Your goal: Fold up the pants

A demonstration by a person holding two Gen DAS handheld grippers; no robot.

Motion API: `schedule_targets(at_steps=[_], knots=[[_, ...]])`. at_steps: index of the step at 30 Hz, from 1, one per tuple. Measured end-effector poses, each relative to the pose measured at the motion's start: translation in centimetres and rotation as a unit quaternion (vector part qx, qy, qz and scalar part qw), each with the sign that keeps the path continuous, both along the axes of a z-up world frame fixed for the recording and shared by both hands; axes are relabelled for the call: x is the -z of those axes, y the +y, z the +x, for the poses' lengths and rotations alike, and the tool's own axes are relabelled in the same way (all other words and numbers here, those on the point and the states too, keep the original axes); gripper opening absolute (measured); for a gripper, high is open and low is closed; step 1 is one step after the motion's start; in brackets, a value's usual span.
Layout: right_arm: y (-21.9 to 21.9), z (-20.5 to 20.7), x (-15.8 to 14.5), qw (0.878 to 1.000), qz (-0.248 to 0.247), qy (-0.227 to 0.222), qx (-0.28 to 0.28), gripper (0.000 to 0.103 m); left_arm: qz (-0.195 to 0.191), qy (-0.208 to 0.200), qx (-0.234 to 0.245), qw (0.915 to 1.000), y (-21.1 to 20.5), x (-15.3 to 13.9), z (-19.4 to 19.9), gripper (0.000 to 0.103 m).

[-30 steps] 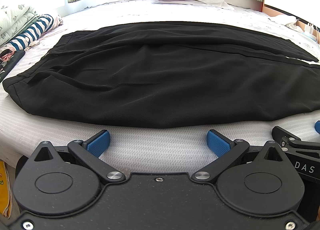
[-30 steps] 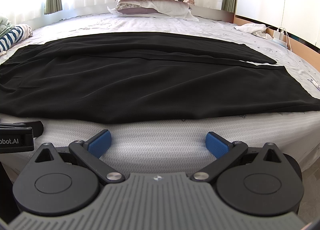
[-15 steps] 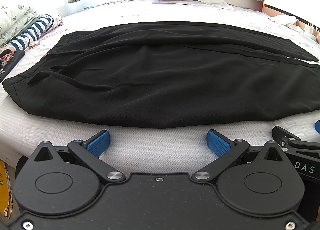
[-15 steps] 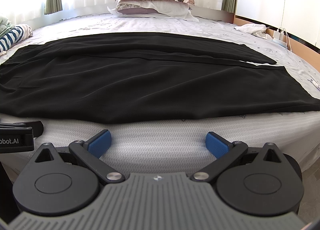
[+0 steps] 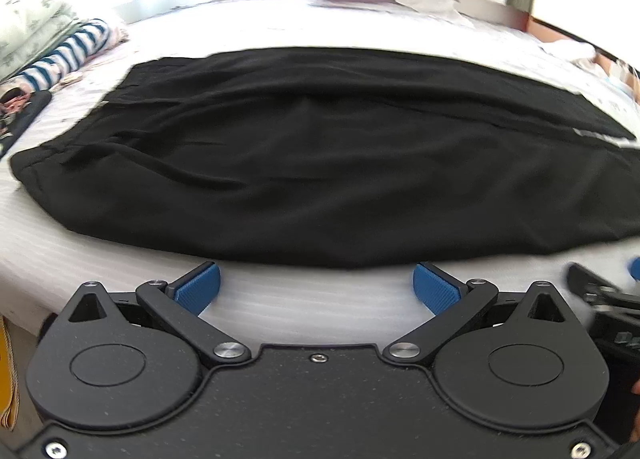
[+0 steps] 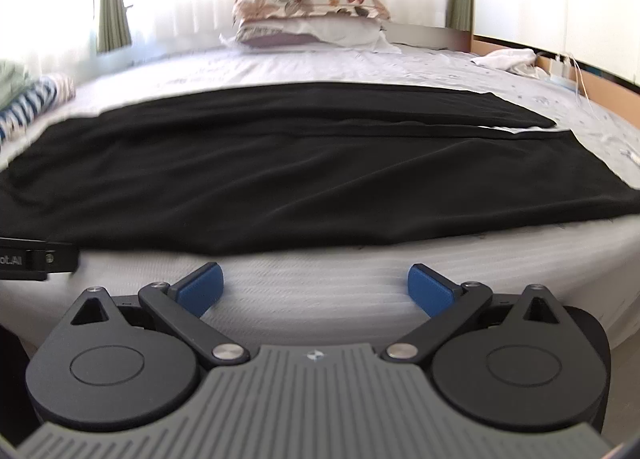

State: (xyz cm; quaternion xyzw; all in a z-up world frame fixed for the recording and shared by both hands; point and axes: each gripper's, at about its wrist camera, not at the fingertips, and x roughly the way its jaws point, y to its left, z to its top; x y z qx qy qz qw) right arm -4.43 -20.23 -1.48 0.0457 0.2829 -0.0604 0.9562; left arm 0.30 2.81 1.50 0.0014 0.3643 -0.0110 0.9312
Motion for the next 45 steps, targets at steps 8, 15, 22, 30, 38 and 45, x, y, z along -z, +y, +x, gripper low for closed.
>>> schedule_targets(at_steps=[8,15,22,30,38,45], knots=[[-7.4,0.3,-1.3,0.992,0.010,-0.038,0.119,0.103,-0.015,-0.040,-0.143,0.9887,8.7,-1.5,2.3,0.103],[-17.0,2.2,-1.5,0.965,0.030,-0.028,0.257,0.103,0.011,-0.061,-0.274,0.9598,16.5,-1.2,6.1,0.103],[-24.0,2.2,-0.5,0.938,0.066,-0.035,0.338,0.095,-0.016,-0.040,-0.344,0.9381,21.0,0.4,8.0,0.101],[-28.6,2.6,0.0,0.922,0.083,-0.049,0.374,0.065,0.000,-0.048,-0.362,0.9309,20.2,0.9,9.0,0.075],[-29.5,2.9,-0.7,0.920,0.072,-0.040,0.383,0.005,0.039,-0.067,-0.336,0.9385,18.1,-0.7,9.6,0.009],[-29.2,1.8,-2.0,0.921,0.020,-0.033,0.387,0.003,0.080,-0.076,-0.334,0.9363,17.1,-1.8,8.8,0.008]])
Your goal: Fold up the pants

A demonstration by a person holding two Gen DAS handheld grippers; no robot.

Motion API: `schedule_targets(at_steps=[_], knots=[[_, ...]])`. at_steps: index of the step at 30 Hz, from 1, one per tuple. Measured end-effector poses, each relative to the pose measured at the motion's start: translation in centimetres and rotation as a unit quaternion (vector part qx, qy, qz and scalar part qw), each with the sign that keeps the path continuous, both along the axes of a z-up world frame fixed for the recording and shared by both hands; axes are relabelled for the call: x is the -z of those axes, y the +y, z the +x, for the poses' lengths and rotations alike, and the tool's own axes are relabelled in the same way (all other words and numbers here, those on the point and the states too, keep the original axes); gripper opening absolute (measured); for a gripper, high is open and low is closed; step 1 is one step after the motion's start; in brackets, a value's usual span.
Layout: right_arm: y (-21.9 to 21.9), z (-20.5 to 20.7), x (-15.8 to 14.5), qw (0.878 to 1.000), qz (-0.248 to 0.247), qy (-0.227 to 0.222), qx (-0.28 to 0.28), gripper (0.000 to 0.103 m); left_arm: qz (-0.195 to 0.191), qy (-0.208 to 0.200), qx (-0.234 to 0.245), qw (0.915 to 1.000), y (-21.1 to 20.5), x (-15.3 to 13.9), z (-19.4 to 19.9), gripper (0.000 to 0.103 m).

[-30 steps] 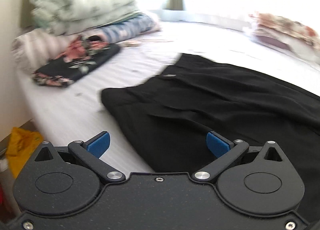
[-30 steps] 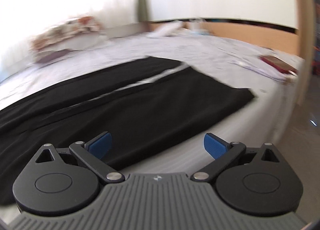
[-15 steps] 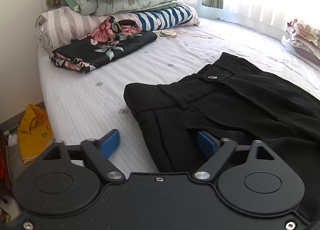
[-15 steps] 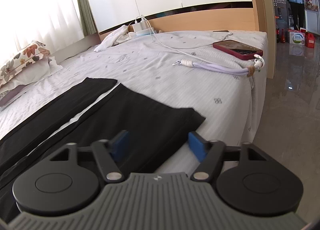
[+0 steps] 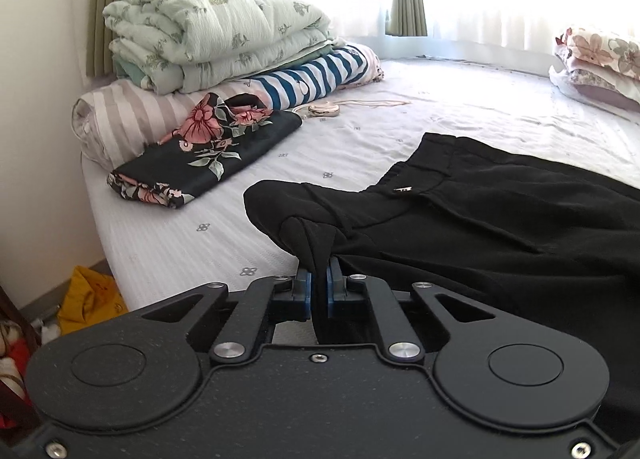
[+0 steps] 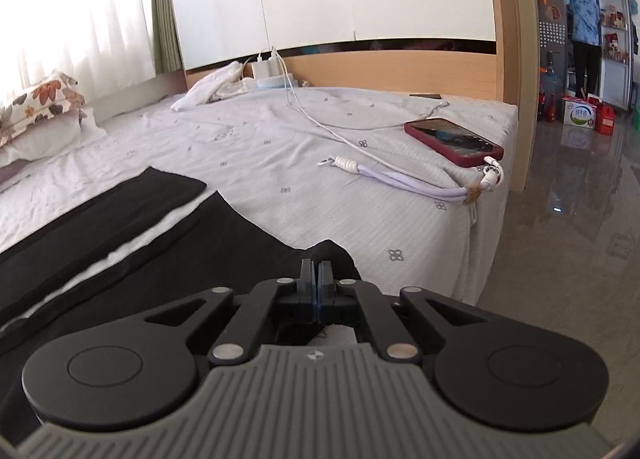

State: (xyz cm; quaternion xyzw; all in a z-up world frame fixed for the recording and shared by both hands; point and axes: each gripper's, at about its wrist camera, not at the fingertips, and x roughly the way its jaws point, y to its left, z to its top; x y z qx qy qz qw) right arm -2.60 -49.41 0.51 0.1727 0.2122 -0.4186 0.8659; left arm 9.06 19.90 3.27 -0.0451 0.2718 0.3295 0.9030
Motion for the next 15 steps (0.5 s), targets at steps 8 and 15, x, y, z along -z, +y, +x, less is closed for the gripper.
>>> schedule_targets(at_steps=[8,15], knots=[[-0.8,0.5,1.5,0.999,0.021,0.026,0.009,0.002,0.000,0.035,-0.007,0.9994,0.4,1.8,0.6,0.010],[0.2,0.5,-0.5,0.999,0.010,0.030,-0.013,0.025,-0.010,0.028,-0.008,0.9995,0.7,0.2,0.0,0.031]])
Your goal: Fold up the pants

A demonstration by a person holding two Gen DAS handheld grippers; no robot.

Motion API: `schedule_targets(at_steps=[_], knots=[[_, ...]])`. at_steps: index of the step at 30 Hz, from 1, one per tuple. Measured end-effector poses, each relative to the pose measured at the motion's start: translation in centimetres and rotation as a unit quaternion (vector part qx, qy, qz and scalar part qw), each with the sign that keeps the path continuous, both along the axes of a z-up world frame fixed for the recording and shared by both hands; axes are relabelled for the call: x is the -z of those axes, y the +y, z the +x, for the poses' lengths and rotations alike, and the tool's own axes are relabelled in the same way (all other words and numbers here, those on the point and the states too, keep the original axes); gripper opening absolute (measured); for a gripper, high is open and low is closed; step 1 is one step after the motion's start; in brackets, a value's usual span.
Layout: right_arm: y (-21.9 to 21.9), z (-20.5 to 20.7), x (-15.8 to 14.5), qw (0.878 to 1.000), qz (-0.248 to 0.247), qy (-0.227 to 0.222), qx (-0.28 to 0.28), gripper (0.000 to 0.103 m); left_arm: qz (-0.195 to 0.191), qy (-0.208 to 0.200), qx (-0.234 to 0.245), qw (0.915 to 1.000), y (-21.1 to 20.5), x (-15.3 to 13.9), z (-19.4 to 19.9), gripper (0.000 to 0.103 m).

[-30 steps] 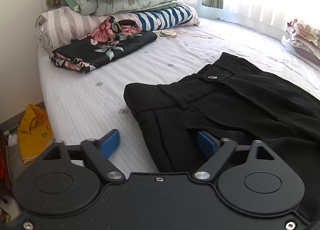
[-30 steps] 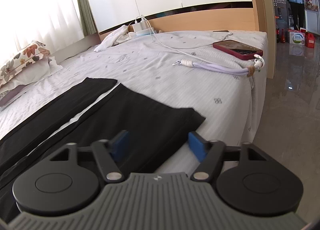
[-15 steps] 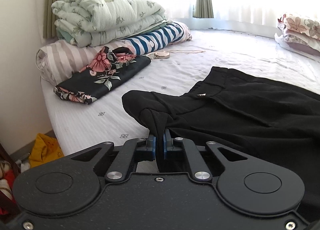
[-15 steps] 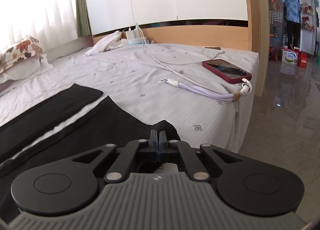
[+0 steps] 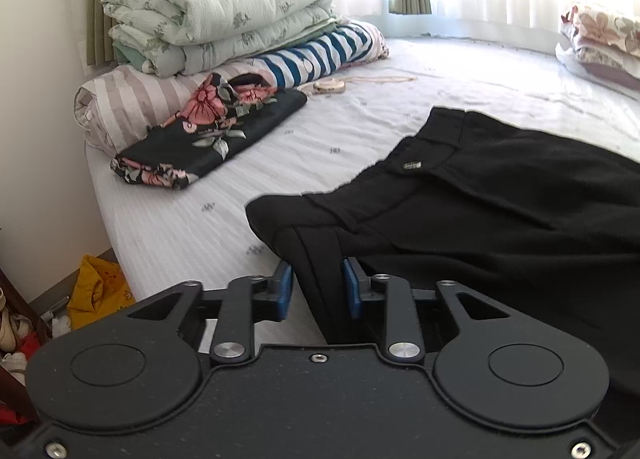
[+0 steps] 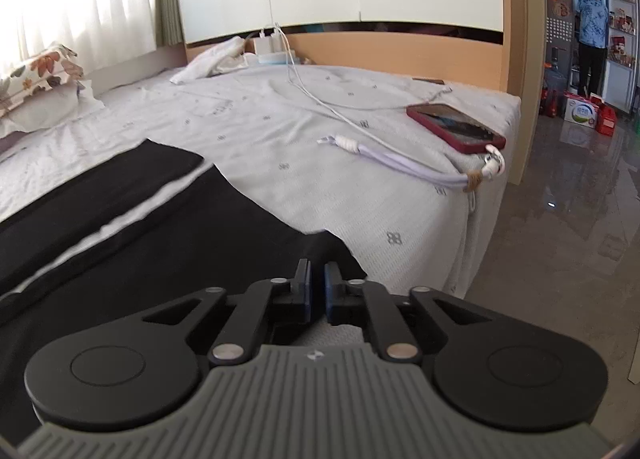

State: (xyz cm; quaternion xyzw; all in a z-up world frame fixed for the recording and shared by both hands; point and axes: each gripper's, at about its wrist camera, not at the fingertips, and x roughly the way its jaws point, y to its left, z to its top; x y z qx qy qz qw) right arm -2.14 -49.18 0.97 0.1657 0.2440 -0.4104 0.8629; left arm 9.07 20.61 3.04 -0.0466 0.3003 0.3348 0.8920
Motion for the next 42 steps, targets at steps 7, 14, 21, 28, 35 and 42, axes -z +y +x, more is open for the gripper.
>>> schedule_targets(at_steps=[7,14,21,28,35,42], knots=[[1.2,0.9,-5.2,0.998,0.003,-0.043,-0.049,0.057,0.018,-0.033,0.035,0.9987,-0.5,-4.7,0.0,0.076],[2.5,4.6,-9.6,0.992,0.015,-0.076,-0.100,0.070,-0.042,-0.054,0.110,0.9915,-2.2,-9.2,3.4,0.094],[3.5,10.3,-12.8,0.985,0.031,-0.086,-0.147,0.085,-0.101,-0.050,0.169,0.9792,-4.0,-11.9,9.5,0.097],[2.0,17.3,-13.1,0.982,0.076,-0.070,-0.160,0.091,-0.137,-0.025,0.177,0.9743,-2.5,-12.1,17.2,0.101],[-0.5,24.6,-9.8,0.972,0.179,-0.072,-0.137,0.096,-0.250,-0.003,0.105,0.9624,2.3,-8.5,24.8,0.101],[-0.6,31.2,-6.3,0.977,0.167,-0.058,-0.116,0.103,-0.337,0.007,0.020,0.9412,6.1,-2.4,30.9,0.101]])
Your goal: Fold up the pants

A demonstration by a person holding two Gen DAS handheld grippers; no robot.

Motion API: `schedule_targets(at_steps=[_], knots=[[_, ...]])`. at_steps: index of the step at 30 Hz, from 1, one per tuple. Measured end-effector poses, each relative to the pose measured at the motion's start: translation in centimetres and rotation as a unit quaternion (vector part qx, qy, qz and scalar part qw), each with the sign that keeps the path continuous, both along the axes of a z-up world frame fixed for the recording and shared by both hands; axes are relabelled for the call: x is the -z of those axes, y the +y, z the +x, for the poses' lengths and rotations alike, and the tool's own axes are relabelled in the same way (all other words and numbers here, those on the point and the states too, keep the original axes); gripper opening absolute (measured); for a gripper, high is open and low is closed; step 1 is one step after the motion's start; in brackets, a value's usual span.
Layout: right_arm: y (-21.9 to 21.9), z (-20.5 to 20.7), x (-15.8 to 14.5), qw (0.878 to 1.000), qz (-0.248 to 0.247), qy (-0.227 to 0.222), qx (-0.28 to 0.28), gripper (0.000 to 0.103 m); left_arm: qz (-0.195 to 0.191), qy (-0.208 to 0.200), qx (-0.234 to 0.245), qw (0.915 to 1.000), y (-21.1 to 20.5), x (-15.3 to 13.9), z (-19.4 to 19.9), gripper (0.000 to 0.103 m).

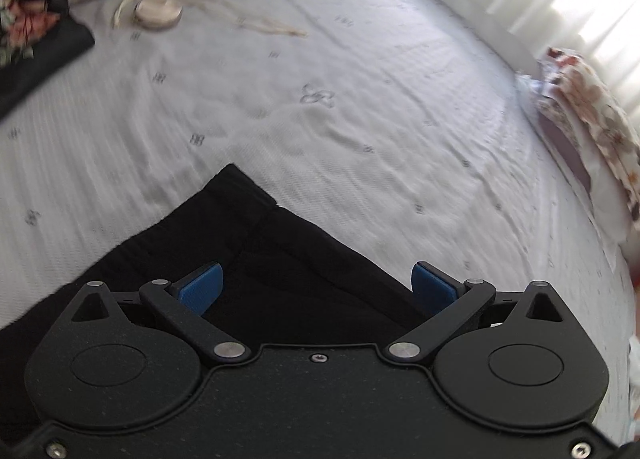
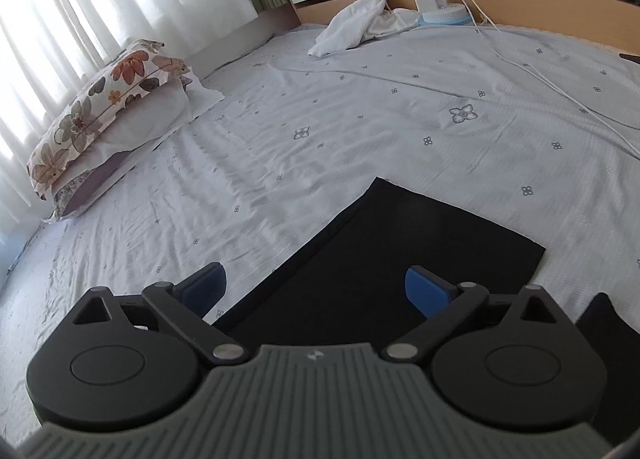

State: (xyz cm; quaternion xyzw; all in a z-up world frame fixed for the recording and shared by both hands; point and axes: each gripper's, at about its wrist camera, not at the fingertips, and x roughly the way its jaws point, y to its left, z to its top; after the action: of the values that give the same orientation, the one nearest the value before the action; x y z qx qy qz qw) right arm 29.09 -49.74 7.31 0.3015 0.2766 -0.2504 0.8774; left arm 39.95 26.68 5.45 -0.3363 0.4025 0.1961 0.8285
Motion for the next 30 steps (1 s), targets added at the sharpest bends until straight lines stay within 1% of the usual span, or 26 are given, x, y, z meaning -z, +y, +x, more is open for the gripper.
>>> schedule_targets(at_steps=[2,4,6,12,16,17,18,20,22,24,26,27,28,30], knots=[[0.0,1.7,1.0,1.000,-0.008,0.006,0.009,0.103,0.002,0.018,-0.016,0.9997,0.6,1.8,1.2,0.101],[0.0,3.3,2.1,0.999,-0.015,0.018,0.021,0.103,0.032,0.026,-0.030,0.9987,0.8,3.0,1.9,0.103],[-0.2,5.0,3.2,0.999,-0.018,0.033,0.034,0.103,0.065,0.023,-0.027,0.9972,0.3,3.3,2.4,0.103],[-0.5,10.0,6.2,0.993,-0.035,0.095,0.064,0.103,0.082,0.030,-0.030,0.9957,0.3,4.1,3.3,0.103],[-1.3,12.5,8.1,0.989,-0.015,0.124,0.076,0.103,0.104,0.039,-0.029,0.9933,-0.3,4.2,3.6,0.103],[-1.6,12.9,8.7,0.988,-0.005,0.132,0.083,0.103,0.115,0.043,-0.027,0.9921,-0.5,4.3,3.7,0.103],[-1.8,13.1,9.2,0.987,-0.009,0.137,0.088,0.103,0.128,0.050,-0.024,0.9903,-0.8,4.4,4.0,0.103],[-1.5,14.0,9.6,0.983,-0.044,0.153,0.088,0.103,0.156,0.067,-0.019,0.9852,-1.4,4.7,4.7,0.103],[-1.5,14.9,9.9,0.981,-0.053,0.169,0.083,0.103,0.179,0.082,-0.023,0.9802,-2.0,5.0,5.3,0.103],[-1.3,15.4,10.1,0.978,-0.063,0.182,0.085,0.103,0.190,0.089,-0.037,0.9771,-2.4,5.2,5.8,0.103],[-1.0,15.9,10.1,0.975,-0.073,0.194,0.083,0.103,0.191,0.093,-0.052,0.9757,-2.6,5.3,6.0,0.103],[-1.1,15.8,10.1,0.975,-0.070,0.193,0.085,0.102,0.191,0.095,-0.056,0.9753,-2.6,5.2,6.1,0.103],[-1.1,15.7,10.0,0.975,-0.069,0.192,0.087,0.098,0.191,0.095,-0.058,0.9753,-2.6,5.2,6.1,0.103],[-1.2,15.1,9.5,0.974,-0.071,0.192,0.096,0.083,0.197,0.096,-0.063,0.9736,-2.6,5.0,5.8,0.091]])
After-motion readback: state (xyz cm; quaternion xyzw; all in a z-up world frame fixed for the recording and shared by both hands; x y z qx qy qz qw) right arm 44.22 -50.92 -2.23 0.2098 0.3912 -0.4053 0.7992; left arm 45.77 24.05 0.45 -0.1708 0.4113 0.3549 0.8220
